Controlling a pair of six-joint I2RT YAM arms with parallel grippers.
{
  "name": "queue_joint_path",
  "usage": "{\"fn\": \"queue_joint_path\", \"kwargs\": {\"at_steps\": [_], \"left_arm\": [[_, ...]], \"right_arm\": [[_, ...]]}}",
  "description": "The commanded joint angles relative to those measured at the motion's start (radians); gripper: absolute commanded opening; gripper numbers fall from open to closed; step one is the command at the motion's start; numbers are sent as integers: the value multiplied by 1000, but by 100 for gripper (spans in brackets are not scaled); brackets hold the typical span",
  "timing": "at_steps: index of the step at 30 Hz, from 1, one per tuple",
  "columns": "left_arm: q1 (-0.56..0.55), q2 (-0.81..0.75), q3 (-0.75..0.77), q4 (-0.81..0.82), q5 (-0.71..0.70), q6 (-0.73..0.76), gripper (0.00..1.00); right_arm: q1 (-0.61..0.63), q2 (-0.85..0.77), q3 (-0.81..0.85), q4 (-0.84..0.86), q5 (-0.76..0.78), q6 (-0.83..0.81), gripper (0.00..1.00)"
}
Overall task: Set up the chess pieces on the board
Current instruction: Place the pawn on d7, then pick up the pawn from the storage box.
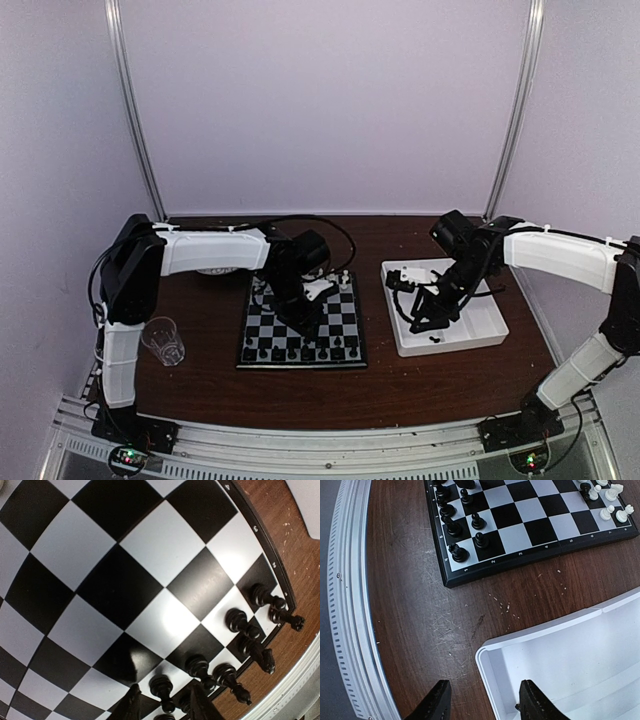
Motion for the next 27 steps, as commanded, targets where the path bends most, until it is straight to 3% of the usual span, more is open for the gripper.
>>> {"fn": "queue_joint_path", "kwargs": {"at_steps": [1,4,7,12,18,22,27], "left_arm": [[-7,-29,21,12,28,-7,40],[-8,-82,29,12,7,-9,41],[-4,-144,30,34,-99,-15,42],[15,-177,-18,202,-204,-71,39],[20,-103,26,360,-286,-136,37],[36,-14,126,354,-273,-140,36],[53,93,215,357,-222,-135,44]], "right_arm": [[-3,6,-2,-15,-4,-10,50],[-3,8,-2,-15,-2,-12,50],[-3,9,-4,-13,-3,-12,50],[-2,14,1,-9,-3,-10,50],[-3,5,-2,-8,1,-7,50],[-3,-4,-6,-7,5,-4,50],[-3,-9,-11,-4,12,-4,50]]}}
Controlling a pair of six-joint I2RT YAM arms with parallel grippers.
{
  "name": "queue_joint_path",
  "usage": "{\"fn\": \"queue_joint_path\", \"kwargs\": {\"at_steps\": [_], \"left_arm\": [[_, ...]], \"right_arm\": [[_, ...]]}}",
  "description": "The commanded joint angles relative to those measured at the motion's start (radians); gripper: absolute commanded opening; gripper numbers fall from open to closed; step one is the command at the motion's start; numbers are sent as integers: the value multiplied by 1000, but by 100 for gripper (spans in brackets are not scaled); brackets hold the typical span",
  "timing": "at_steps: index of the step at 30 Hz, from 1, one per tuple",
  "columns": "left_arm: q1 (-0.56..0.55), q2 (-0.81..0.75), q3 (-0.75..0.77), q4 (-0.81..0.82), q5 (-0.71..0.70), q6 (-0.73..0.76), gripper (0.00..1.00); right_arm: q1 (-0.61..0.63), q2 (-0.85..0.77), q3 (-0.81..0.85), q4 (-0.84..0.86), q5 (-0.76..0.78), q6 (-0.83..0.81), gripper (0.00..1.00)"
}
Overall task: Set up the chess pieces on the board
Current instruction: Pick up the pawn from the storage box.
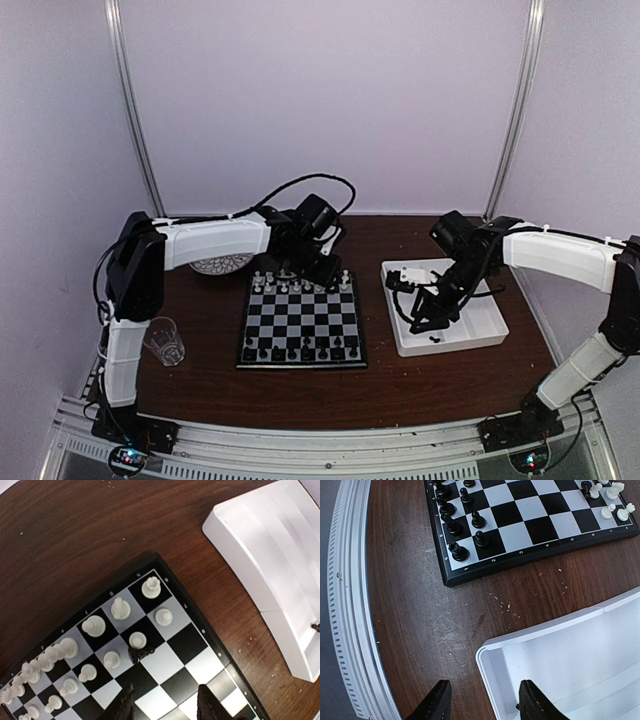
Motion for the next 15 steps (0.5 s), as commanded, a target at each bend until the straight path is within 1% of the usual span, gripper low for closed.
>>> {"fn": "queue_joint_path", "kwargs": {"at_steps": [1,2,3,5,6,8,15], "left_arm": [[24,81,79,49,35,-12,45],[26,92,84,54,32,-16,48],[29,99,86,60,30,-18,54],[37,110,84,76,33,-22,85],[41,116,85,81,39,-27,96],[49,129,85,91,56,-31,98],[53,148,85,118,132,-22,96]], "right_arm": [[-5,-13,-10,0,12,-5,50],[-5,-12,-10,0,12,-5,49],[-5,-11,-10,-1,11,-6,49],[-5,-11,-10,0,12,-6,49],[-5,-10,-11,0,11,-6,49],[-5,-9,-11,0,9,-7,49],[-5,3,-8,-3,5,-10,49]]}}
